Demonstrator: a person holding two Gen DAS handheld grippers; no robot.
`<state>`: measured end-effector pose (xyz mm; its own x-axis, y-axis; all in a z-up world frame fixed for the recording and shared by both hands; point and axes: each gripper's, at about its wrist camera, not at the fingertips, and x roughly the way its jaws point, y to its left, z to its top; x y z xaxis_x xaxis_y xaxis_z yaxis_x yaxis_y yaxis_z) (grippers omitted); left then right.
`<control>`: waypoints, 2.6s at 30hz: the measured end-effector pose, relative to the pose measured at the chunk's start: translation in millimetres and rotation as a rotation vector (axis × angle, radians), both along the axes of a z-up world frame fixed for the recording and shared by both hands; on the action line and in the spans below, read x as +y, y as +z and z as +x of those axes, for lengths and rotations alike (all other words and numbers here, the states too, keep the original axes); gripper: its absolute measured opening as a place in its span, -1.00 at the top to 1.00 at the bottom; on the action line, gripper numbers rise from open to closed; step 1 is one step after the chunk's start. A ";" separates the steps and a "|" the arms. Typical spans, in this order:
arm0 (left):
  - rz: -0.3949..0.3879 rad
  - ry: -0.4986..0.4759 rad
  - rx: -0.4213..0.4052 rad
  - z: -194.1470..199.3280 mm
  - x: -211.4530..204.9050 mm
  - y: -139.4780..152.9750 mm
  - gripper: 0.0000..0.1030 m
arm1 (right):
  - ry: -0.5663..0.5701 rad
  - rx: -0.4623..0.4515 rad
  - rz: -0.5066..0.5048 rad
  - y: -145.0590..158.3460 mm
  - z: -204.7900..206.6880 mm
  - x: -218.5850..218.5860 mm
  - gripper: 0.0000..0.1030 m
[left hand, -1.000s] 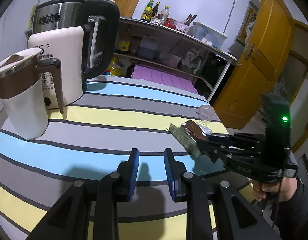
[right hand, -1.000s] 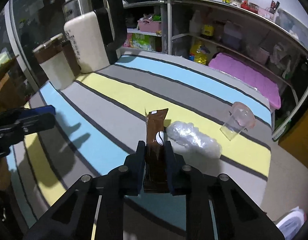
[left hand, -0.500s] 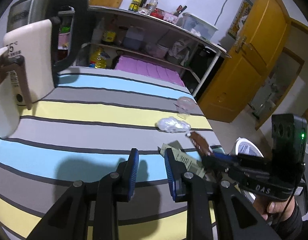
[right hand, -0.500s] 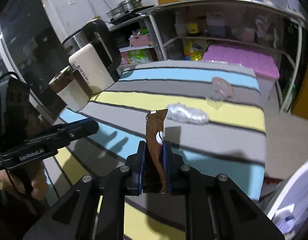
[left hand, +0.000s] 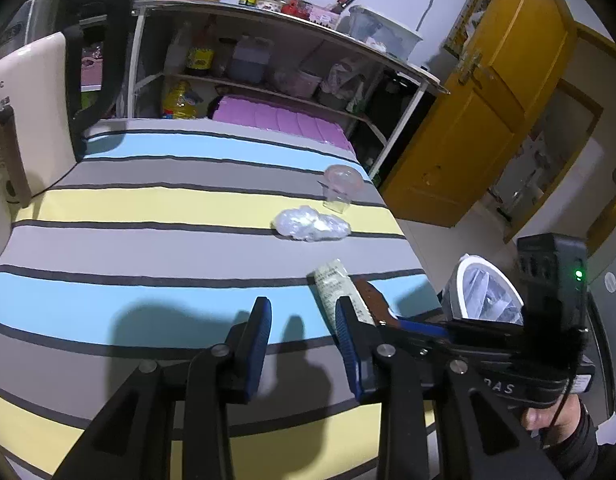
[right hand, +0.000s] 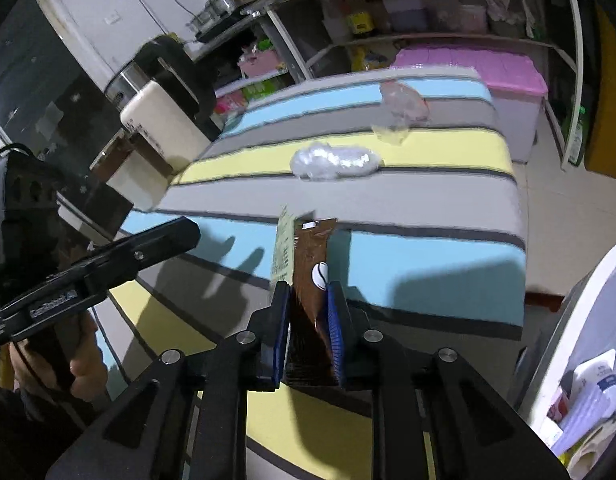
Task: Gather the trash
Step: 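Grasp the green paper strip with the left tool while the right tool holds the brown wrapper, then carry the green strip and brown wrapper over the white bin with both tools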
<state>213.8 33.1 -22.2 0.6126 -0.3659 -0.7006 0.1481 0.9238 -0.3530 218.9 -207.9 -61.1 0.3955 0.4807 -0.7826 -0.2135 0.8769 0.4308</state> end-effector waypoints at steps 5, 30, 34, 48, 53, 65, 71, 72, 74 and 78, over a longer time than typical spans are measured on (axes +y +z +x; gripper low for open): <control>-0.005 -0.022 0.018 2.0 -11.9 -2.6 0.30 | -0.010 -0.019 0.063 1.9 -7.7 -11.7 0.64; 0.055 -0.059 0.059 22.9 -61.2 -27.6 0.53 | -0.165 -0.049 0.058 9.2 -40.4 -65.0 0.66; 0.043 -0.068 0.015 8.1 -62.2 -11.9 0.54 | -0.187 -0.075 0.047 17.3 -47.7 -66.5 0.66; 0.029 -0.071 -0.056 -36.9 -53.6 25.9 0.54 | -0.239 -0.175 -0.035 59.0 -88.9 -71.2 0.66; 0.047 -0.095 -0.099 -55.8 -63.8 40.5 0.54 | -0.257 -0.209 -0.062 73.0 -106.5 -72.0 0.66; 0.080 -0.175 -0.136 -78.0 -108.4 52.2 0.54 | -0.332 -0.240 -0.100 83.9 -143.6 -96.1 0.66; 0.093 -0.244 -0.125 -73.8 -144.6 43.5 0.54 | -0.382 -0.243 -0.118 81.9 -154.9 -120.4 0.66; 0.094 -0.255 -0.127 -74.5 -148.6 41.7 0.54 | -0.392 -0.242 -0.121 81.6 -156.0 -124.5 0.66; 0.101 -0.276 -0.117 -72.3 -160.6 36.4 0.54 | -0.407 -0.243 -0.126 80.0 -159.1 -133.6 0.66; 0.110 -0.319 -0.111 -68.6 -183.3 29.0 0.54 | -0.433 -0.219 -0.132 70.7 -161.2 -149.5 0.66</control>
